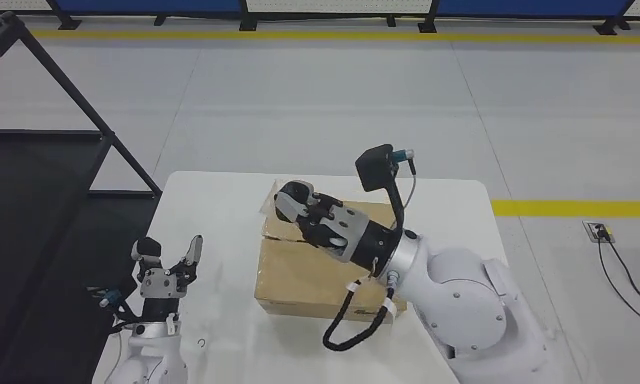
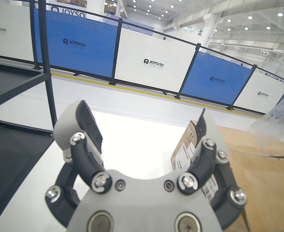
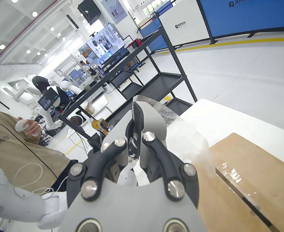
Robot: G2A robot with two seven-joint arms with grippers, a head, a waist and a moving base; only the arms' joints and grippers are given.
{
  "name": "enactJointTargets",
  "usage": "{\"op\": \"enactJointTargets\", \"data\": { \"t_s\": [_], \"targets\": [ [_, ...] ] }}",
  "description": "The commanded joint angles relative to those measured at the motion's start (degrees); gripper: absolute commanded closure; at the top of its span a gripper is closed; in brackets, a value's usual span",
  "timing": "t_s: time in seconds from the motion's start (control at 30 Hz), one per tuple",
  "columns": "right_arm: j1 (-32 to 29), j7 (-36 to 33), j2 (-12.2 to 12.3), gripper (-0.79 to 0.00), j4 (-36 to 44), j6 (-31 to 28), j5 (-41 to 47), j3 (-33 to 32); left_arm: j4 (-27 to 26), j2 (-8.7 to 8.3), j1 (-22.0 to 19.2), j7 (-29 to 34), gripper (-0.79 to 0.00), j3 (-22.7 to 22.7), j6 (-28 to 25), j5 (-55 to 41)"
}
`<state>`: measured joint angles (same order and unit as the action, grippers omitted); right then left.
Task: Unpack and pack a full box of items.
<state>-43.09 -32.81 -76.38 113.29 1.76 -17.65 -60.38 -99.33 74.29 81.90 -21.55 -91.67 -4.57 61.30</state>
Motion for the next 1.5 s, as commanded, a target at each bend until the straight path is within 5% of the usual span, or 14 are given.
{"op": "enactJointTargets", "data": {
  "t_s": [0.0,0.27,0.63,1.13,1.47],
  "targets": [
    [-0.2,0.6,-0.1,0.000,0.1,1.1,1.2,0.0,0.0,0.05,-0.1,0.1,-0.785,0.1,0.3,0.0],
    [-1.8,5.5,-0.7,0.000,1.0,6.8,1.5,0.8,-0.8,0.30,-0.2,-0.2,-0.785,0.7,1.4,-0.3],
    [-2.9,7.1,-0.8,0.000,1.2,7.2,1.0,0.9,-1.3,0.37,-0.1,0.5,-0.785,0.7,1.6,-1.2],
    [-5.7,17.5,-2.8,0.000,1.7,17.3,7.4,2.6,-2.1,1.11,-2.0,-0.4,-0.785,3.5,8.2,2.8],
    [-6.5,21.4,-3.8,0.000,2.7,15.6,9.5,3.5,-1.5,1.54,-3.2,-0.7,-0.785,5.7,9.7,5.1]
  ]
}}
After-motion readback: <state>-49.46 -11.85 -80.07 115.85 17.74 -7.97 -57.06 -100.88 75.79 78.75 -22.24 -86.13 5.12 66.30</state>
